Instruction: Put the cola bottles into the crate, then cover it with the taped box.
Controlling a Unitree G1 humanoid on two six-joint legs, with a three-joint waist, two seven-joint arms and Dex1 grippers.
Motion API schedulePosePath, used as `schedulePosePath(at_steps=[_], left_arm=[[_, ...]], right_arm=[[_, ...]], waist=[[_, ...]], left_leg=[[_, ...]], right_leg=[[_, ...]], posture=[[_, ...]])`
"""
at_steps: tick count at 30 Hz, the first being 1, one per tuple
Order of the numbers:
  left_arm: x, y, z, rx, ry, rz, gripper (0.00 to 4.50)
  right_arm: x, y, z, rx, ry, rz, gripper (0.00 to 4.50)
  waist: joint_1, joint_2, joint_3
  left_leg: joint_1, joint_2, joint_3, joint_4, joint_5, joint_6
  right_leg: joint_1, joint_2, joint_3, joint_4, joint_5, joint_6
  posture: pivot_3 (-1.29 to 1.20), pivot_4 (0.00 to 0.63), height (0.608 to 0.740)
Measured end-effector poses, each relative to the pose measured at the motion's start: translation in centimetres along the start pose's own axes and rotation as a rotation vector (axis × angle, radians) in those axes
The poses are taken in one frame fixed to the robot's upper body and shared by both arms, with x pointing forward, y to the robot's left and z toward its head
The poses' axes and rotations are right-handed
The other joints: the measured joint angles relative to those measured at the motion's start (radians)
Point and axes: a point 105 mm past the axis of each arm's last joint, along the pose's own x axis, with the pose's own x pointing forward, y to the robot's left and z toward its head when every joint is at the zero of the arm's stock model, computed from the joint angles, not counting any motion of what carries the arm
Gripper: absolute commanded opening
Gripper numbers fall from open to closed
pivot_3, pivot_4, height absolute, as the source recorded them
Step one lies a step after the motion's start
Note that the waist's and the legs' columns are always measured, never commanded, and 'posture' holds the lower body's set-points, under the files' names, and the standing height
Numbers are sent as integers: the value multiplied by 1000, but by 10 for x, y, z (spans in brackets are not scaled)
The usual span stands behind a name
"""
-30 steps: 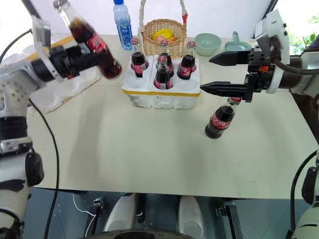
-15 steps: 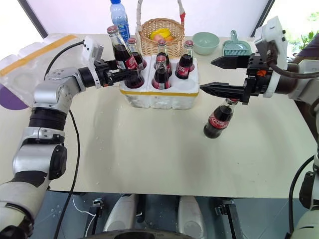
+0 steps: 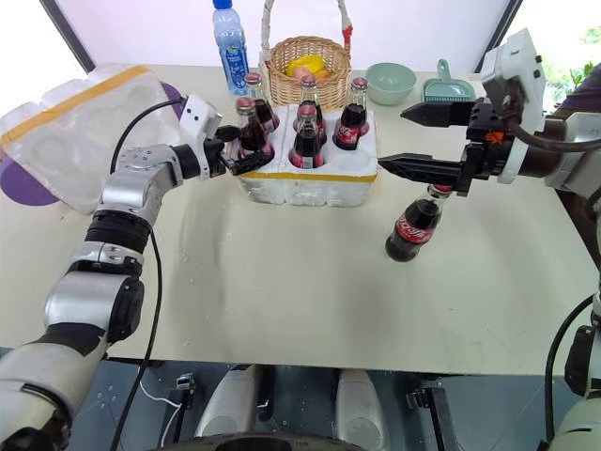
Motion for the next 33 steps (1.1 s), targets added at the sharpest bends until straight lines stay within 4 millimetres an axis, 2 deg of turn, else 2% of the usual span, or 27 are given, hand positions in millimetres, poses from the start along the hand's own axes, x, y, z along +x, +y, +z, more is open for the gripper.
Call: schedulePosePath(at_steps=[3, 8, 11, 12, 14, 16, 20, 24, 28, 33], left_arm=[[-8, 3, 12, -129, -61, -19, 4469], [-47, 3, 75, -145, -232, -123, 4469], [-71, -8, 101, -132, -274, -215, 4469], [-83, -15, 109, -112, -277, -263, 4469], [-98, -29, 113, -72, -259, -333, 4469], [-107, -43, 106, -40, -216, -400, 4469], [-113, -71, 74, 12, -68, -514, 4469], [-99, -100, 33, 31, 45, -608, 4469], [-88, -110, 30, 37, 20, -620, 4469], [-79, -114, 28, 56, 3, -606, 4469]], right_arm=[[-14, -8, 3, -10, 38, -41, 4500], [-55, -17, 20, -16, 30, -149, 4500], [-75, -10, 4, 66, 53, -187, 4500], [-82, -6, -7, 112, 74, -202, 4500], [-91, 1, -22, 170, 83, -234, 4500], [-97, 9, -32, 187, 86, -270, 4500], [-103, 28, -62, 223, 95, -362, 4500], [-89, 49, -97, 297, 55, -396, 4500], [-74, 54, -107, 306, 23, -415, 4500], [-52, 47, -132, 396, -47, -492, 4500]], waist=[[-2, 0, 0], [-6, 0, 1], [-5, -1, 0], [-5, 0, 0], [-4, 0, 0], [-2, 0, -1], [-1, -2, -2], [-1, -1, -3], [-6, -2, -3], [-7, -1, -3]], left_leg=[[-1, 0, 0, 0, 0, 0], [0, 1, 0, -2, 0, 0], [1, 1, 0, -2, 0, 0], [1, 1, 0, -2, 0, 0], [1, 0, 0, -1, 0, 0], [4, 0, 0, -1, 0, 0], [6, 1, 0, -2, 0, 0], [8, 0, 0, -1, 0, -1], [9, 1, 0, -1, 0, -1], [10, 0, 1, -2, 0, -1]], right_leg=[[-1, 0, 0, 0, 0, 0], [-2, 0, 0, 0, 0, 0], [0, 0, 0, 0, 0, 0], [0, 0, 0, 0, 0, 0], [1, 0, 0, 0, 0, 0], [3, 0, 0, 1, 0, 0], [4, 0, 1, 0, -1, -1], [8, 1, 2, -1, -3, -4], [8, 1, 3, -1, -3, -4], [7, 1, 4, 0, -3, -4]], posture=[[0, 150, 740], [0, 150, 740], [0, 150, 740], [0, 150, 740], [0, 150, 740], [0, 150, 740], [0, 150, 740], [0, 150, 740], [0, 150, 740], [0, 150, 740]])
